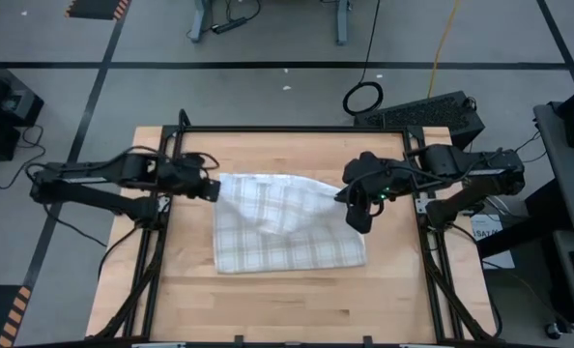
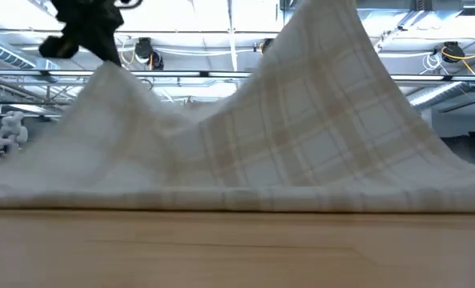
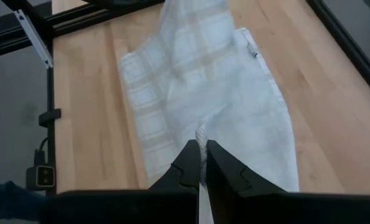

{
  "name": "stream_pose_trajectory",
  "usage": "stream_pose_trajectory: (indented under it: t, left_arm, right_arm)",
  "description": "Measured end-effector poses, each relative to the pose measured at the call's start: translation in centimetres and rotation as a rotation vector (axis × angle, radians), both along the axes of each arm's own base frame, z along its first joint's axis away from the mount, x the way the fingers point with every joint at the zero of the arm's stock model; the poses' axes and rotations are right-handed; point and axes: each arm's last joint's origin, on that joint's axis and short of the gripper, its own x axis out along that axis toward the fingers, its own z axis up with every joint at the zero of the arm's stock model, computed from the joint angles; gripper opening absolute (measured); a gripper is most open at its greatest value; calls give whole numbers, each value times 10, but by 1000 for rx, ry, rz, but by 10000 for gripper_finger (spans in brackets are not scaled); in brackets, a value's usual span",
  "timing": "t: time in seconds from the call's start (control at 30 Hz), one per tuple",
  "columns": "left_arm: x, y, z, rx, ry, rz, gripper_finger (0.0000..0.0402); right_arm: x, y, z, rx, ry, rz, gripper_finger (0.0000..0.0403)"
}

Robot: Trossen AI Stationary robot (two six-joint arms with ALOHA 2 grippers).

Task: Roll towel
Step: Roll the towel

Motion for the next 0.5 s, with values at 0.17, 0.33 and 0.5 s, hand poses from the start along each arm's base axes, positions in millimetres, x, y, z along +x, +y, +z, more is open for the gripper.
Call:
stream_pose_trajectory:
  t: [0.17, 0.33, 0.5]
  left_arm:
    - [13, -3, -27, 15, -61, -12, 3]
    - [7, -1, -61, 36, 53, 10, 3]
    - [5, 4, -93, 82, 80, 8, 3]
  right_arm:
    - [0, -3, 0, 5, 1, -8, 2]
    - [0, -3, 0, -3, 5, -2, 2]
    - [3, -10, -1, -18, 2, -54, 2]
